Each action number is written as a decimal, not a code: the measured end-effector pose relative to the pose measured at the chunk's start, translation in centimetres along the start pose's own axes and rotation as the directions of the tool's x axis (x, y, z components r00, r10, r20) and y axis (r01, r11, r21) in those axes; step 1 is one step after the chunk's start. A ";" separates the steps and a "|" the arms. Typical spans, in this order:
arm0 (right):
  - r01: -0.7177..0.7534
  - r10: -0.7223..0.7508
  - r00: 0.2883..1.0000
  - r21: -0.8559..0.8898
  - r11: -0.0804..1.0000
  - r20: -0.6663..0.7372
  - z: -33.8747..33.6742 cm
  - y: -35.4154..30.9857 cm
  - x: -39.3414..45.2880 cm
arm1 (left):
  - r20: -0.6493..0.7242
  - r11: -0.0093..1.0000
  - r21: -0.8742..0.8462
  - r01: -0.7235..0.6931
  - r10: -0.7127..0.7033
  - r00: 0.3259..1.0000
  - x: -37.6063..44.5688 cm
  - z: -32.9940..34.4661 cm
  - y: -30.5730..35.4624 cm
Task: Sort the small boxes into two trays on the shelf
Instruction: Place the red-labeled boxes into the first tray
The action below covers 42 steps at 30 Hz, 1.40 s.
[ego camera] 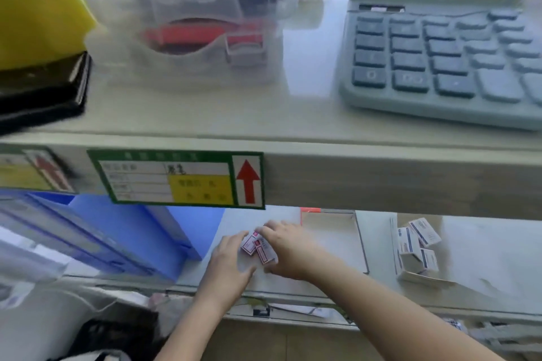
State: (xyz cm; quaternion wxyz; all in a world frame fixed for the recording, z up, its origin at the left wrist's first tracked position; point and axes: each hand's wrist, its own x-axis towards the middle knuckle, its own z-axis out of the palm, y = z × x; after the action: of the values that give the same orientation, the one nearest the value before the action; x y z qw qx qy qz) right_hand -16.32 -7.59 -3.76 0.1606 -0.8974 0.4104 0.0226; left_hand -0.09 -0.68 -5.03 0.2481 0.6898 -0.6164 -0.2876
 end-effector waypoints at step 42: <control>-0.404 0.391 0.882 0.005 0.915 -0.262 -1.3 8.8 -11.6 | 0.190 0.867 0.451 -0.212 0.139 0.972 3.4 7.3 9.9</control>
State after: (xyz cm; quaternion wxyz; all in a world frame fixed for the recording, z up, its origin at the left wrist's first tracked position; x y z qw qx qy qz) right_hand -30.69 -4.87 -2.93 0.0756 -0.7930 0.6023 -0.0517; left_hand -11.98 -5.16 -3.67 0.0521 0.6464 -0.7446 -0.1582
